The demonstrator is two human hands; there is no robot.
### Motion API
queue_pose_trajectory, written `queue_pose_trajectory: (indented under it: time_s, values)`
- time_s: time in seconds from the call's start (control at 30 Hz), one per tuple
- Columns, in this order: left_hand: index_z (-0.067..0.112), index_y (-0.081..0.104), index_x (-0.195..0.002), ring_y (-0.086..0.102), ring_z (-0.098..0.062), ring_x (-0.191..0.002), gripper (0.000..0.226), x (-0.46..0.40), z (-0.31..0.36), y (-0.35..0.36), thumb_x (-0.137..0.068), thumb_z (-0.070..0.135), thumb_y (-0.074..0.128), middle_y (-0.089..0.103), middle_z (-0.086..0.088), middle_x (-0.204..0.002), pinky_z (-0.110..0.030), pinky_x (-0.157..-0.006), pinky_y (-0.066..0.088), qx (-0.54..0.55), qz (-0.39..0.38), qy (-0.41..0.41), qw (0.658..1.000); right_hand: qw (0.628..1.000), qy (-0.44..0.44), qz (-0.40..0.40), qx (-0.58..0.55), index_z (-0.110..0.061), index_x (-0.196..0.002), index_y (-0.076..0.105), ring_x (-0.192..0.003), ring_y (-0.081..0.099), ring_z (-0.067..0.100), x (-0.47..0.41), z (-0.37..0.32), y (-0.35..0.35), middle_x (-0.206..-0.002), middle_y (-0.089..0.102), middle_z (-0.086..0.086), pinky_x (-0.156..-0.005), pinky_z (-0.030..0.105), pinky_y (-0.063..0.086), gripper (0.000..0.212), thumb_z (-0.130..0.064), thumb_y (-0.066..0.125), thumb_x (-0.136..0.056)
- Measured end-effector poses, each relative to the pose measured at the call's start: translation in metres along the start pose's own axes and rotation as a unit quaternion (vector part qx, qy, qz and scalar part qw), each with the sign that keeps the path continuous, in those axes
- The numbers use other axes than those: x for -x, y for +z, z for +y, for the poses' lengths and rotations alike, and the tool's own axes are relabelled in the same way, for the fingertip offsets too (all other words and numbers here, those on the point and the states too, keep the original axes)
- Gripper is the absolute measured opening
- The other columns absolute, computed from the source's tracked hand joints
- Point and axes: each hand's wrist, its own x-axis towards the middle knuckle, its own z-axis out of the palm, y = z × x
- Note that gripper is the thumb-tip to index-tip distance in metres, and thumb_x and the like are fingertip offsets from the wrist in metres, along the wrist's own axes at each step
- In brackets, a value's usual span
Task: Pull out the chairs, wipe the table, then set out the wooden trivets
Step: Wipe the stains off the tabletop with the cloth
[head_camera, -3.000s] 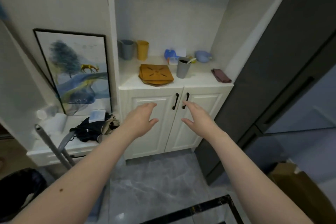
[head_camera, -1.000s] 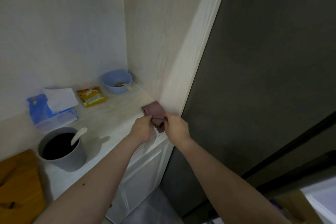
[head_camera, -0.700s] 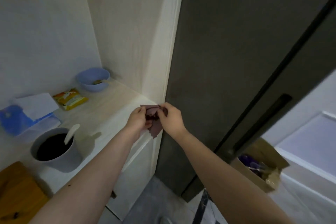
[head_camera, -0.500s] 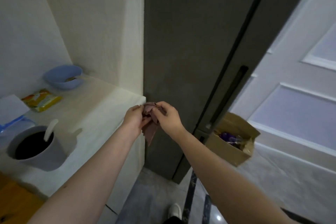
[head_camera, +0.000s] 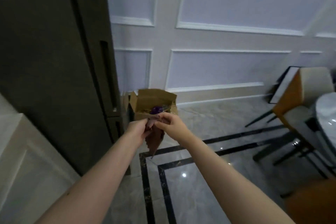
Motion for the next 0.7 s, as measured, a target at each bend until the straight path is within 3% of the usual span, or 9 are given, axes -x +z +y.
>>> queue_pose_trajectory:
  time_s: [0.1, 0.17, 0.3, 0.37, 0.43, 0.53, 0.6, 0.7]
  values:
    - [-0.002, 0.063, -0.112, 0.061, -0.026, -0.081, 0.024, 0.004, -0.02, 0.07, -0.09, 0.0, 0.054, 0.064, -0.022, -0.107, -0.03, -0.062, 0.051, -0.034, -0.049, -0.01, 0.998, 0.997, 0.026, 0.053, -0.046, -0.009, -0.112, 0.065, -0.099, 0.064, 0.012, 0.029, 0.022, -0.064, -0.107, 0.068, 0.004, -0.09, 0.024, 0.052, 0.022, -0.014, 0.062, -0.091]
    - [0.001, 0.061, -0.115, 0.059, -0.024, -0.072, 0.028, 0.01, -0.032, 0.114, -0.09, -0.006, 0.051, 0.064, -0.021, -0.097, -0.027, -0.059, 0.05, -0.053, -0.081, -0.006, 0.995, 0.991, 0.046, 0.075, -0.098, -0.012, -0.113, 0.065, -0.101, 0.065, 0.011, 0.048, 0.039, -0.102, -0.109, 0.069, 0.003, -0.09, 0.022, 0.052, 0.023, -0.019, 0.062, -0.092]
    - [0.003, 0.05, -0.126, 0.059, -0.029, -0.094, 0.049, 0.035, -0.073, 0.217, -0.081, -0.011, 0.063, 0.059, -0.023, -0.117, -0.036, -0.077, 0.051, -0.08, -0.144, 0.025, 0.986, 0.964, 0.075, 0.168, -0.192, -0.007, -0.119, 0.063, -0.108, 0.065, 0.024, 0.085, 0.084, -0.193, -0.115, 0.068, 0.013, -0.097, 0.038, 0.05, 0.037, -0.03, 0.064, -0.09]
    - [0.002, 0.043, -0.129, 0.059, -0.029, -0.096, 0.058, 0.047, -0.094, 0.262, -0.078, -0.014, 0.065, 0.058, -0.02, -0.115, -0.04, -0.085, 0.051, -0.081, -0.163, 0.036, 0.983, 0.948, 0.09, 0.216, -0.217, -0.001, -0.121, 0.06, -0.104, 0.065, 0.027, 0.103, 0.1, -0.231, -0.116, 0.066, 0.019, -0.096, 0.038, 0.05, 0.039, -0.026, 0.061, -0.092]
    - [0.001, 0.043, -0.129, 0.064, -0.026, -0.083, 0.058, 0.057, -0.113, 0.301, -0.078, -0.014, 0.065, 0.058, -0.016, -0.104, -0.035, -0.076, 0.054, -0.09, -0.204, 0.033, 0.974, 0.935, 0.101, 0.253, -0.229, 0.0, -0.119, 0.06, -0.098, 0.066, 0.023, 0.121, 0.111, -0.264, -0.113, 0.066, 0.018, -0.084, 0.029, 0.054, 0.034, -0.022, 0.059, -0.094]
    - [0.0, 0.057, -0.097, 0.063, -0.009, -0.045, 0.007, 0.068, -0.135, 0.351, -0.09, -0.002, 0.057, 0.064, -0.014, -0.076, -0.017, -0.045, 0.05, -0.082, -0.273, 0.003, 0.958, 0.913, 0.118, 0.311, -0.236, -0.011, -0.11, 0.063, -0.103, 0.065, 0.026, 0.142, 0.129, -0.307, -0.115, 0.066, 0.018, -0.088, 0.035, 0.053, 0.02, -0.02, 0.06, -0.093]
    - [0.005, 0.054, -0.078, 0.057, -0.006, -0.037, 0.022, 0.07, -0.147, 0.381, -0.098, 0.006, 0.045, 0.061, -0.01, -0.057, -0.014, -0.039, 0.045, -0.081, -0.286, -0.009, 0.955, 0.895, 0.136, 0.342, -0.25, -0.011, -0.111, 0.063, -0.108, 0.063, 0.03, 0.151, 0.137, -0.328, -0.115, 0.066, 0.018, -0.095, 0.042, 0.049, 0.021, -0.022, 0.061, -0.093]
    - [0.008, 0.056, -0.077, 0.06, -0.011, -0.045, 0.029, 0.07, -0.163, 0.425, -0.101, 0.009, 0.039, 0.062, -0.005, -0.058, -0.019, -0.045, 0.049, -0.106, -0.318, -0.027, 0.942, 0.87, 0.146, 0.375, -0.283, -0.006, -0.118, 0.062, -0.101, 0.066, 0.025, 0.161, 0.15, -0.365, -0.109, 0.069, 0.014, -0.092, 0.037, 0.051, 0.033, -0.028, 0.061, -0.093]
